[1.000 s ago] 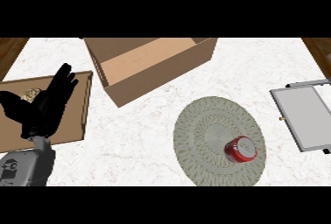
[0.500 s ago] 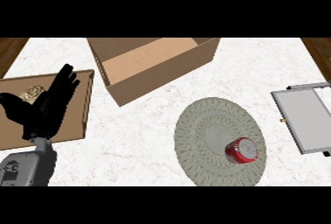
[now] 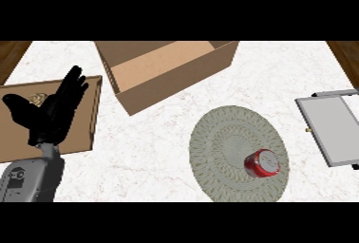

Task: Pick the squash from the placemat and place it in the tiered shelf

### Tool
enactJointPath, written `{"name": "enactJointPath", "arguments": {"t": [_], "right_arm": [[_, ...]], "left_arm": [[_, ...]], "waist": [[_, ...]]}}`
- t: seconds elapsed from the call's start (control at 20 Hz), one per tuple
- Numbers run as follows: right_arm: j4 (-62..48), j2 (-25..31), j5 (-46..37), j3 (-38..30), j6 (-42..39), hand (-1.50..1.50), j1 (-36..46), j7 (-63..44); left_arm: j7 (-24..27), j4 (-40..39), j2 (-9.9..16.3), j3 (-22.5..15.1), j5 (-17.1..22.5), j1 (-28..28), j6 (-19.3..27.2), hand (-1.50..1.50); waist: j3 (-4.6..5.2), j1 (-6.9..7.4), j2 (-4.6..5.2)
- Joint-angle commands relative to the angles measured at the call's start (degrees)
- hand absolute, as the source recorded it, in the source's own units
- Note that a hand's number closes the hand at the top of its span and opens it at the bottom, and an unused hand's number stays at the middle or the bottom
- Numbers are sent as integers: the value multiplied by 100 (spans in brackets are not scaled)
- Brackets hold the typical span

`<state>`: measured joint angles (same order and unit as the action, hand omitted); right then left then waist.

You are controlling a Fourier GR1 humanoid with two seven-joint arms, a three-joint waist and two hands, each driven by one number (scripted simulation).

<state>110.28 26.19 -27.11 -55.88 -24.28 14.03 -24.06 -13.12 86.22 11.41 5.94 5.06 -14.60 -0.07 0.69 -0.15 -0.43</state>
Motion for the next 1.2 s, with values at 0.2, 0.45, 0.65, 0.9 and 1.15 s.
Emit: {"name": "enactJointPath", "arguments": {"t": [0.2, 0.45, 0.65, 0.9, 1.15], "right_arm": [[-1575, 293, -212, -419, 1307, -150, -1, 1222], [-2824, 1202, 14, -429, 1753, -150, 582, 1686], [-2894, 1692, 789, -863, 1024, -150, 241, 1460], [-3419, 2050, 1736, -1398, -282, -150, -132, 997], [-3854, 2729, 2339, -2383, -1066, -150, -920, 1170]], "left_arm": [[-275, 191, 48, 37, 88, -11, -67, 0], [103, -108, -105, -5, -10, 24, -49, 0], [33, 5, -130, 36, 46, -42, -37, 0], [10, 11, 26, 129, 114, 76, -194, 0], [126, -113, -100, 86, -69, 78, 3, 0]], "waist": [[-75, 46, 45], [-73, 56, 59], [-70, -16, 37], [-69, -73, 26], [-69, -113, 26]]}}
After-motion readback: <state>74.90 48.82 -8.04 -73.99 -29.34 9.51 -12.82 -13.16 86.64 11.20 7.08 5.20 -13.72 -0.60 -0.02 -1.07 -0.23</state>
